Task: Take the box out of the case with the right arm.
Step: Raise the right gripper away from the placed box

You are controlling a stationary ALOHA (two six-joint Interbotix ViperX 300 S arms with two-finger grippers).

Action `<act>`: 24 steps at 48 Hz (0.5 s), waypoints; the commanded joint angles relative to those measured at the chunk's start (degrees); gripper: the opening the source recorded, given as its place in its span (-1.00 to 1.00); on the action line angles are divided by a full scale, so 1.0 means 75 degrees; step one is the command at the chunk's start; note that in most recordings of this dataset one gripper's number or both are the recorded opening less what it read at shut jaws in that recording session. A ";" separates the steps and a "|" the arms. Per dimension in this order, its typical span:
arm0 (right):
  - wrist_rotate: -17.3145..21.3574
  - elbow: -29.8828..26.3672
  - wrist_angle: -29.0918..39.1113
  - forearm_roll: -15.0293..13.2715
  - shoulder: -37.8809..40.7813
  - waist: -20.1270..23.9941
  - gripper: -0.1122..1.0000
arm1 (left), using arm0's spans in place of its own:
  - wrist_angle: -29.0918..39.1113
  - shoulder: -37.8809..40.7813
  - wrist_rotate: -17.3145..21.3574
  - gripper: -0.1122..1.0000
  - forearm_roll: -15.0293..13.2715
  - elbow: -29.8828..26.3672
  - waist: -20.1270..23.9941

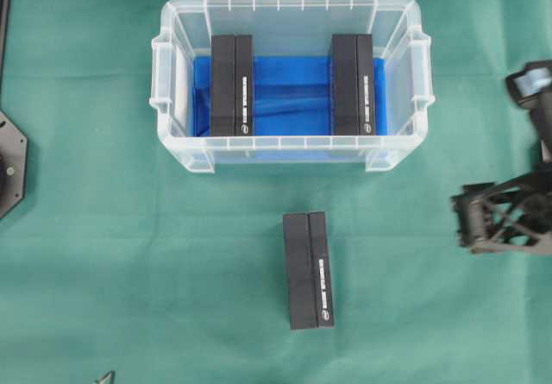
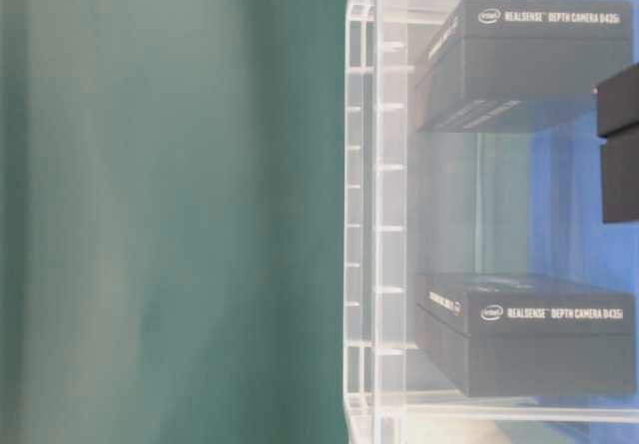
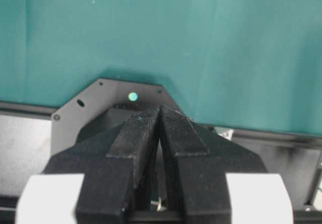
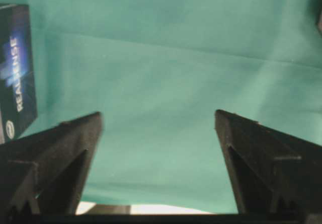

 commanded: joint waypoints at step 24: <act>-0.0363 0.0246 0.0000 -0.0129 -0.0551 -0.0480 0.84 | -0.0035 -0.0012 0.0023 -0.80 0.0035 -0.0105 -0.0012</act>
